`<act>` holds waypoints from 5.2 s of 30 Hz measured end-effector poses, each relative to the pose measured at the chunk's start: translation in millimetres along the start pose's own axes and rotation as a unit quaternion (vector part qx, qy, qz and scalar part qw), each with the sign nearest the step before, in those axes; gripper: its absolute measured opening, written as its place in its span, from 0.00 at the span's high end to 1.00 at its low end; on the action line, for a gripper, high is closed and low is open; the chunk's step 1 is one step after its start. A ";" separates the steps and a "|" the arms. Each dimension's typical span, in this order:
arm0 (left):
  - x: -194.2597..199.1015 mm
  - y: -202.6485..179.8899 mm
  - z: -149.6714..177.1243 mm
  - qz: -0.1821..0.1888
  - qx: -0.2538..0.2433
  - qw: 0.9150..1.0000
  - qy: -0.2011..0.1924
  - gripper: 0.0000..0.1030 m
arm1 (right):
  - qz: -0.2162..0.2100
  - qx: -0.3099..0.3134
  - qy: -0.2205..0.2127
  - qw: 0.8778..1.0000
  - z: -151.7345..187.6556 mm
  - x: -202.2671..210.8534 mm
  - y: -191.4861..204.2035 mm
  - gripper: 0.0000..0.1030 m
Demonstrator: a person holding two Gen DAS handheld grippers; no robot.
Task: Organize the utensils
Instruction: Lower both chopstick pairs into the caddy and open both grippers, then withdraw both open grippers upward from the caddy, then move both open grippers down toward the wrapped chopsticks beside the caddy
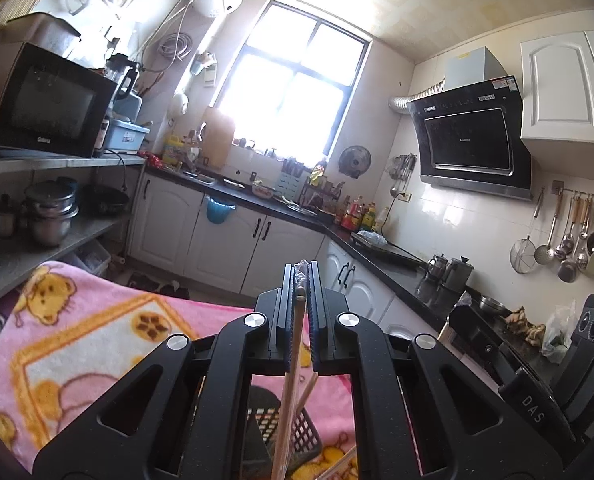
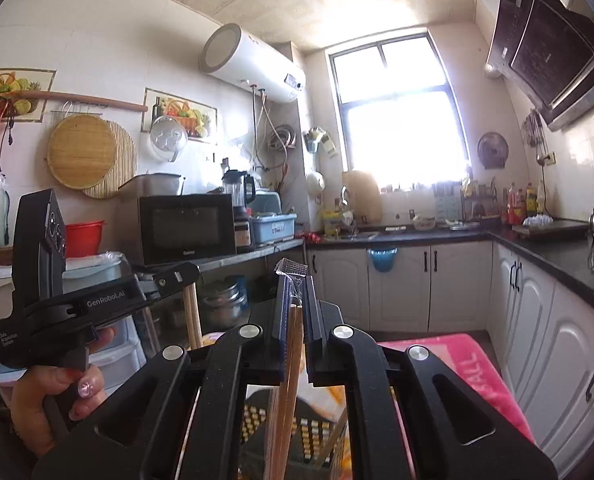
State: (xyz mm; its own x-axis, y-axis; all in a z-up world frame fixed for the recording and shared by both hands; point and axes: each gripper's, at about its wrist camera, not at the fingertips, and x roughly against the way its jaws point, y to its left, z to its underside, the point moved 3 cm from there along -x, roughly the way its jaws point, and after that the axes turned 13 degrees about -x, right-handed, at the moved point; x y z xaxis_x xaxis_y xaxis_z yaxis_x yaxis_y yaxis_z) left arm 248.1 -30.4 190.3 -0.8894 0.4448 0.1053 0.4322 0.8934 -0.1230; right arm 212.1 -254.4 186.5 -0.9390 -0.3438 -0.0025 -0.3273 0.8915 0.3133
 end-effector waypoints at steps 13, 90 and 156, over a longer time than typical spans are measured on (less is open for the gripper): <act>-29.5 11.9 -0.7 -0.037 -0.011 0.999 -0.025 0.97 | 0.006 0.030 -0.032 0.999 -5.9 -27.4 -8.1 0.93; -8.6 23.8 107.5 -0.015 0.054 0.992 0.112 0.10 | 0.078 -0.053 0.129 0.987 105.7 -8.2 -57.3 0.52; 40.1 102.3 242.7 -0.101 0.147 0.935 0.305 0.70 | -0.005 -0.021 0.312 0.950 206.6 13.5 13.8 0.46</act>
State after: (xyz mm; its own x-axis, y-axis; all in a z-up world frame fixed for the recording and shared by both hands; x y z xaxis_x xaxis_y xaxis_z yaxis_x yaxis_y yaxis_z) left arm 220.5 63.3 -57.5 -0.6590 0.3025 0.6886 0.1251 0.9469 -0.2962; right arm 173.2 -185.8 -5.4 -0.6864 -0.4715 0.5537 -0.3187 0.8794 0.3538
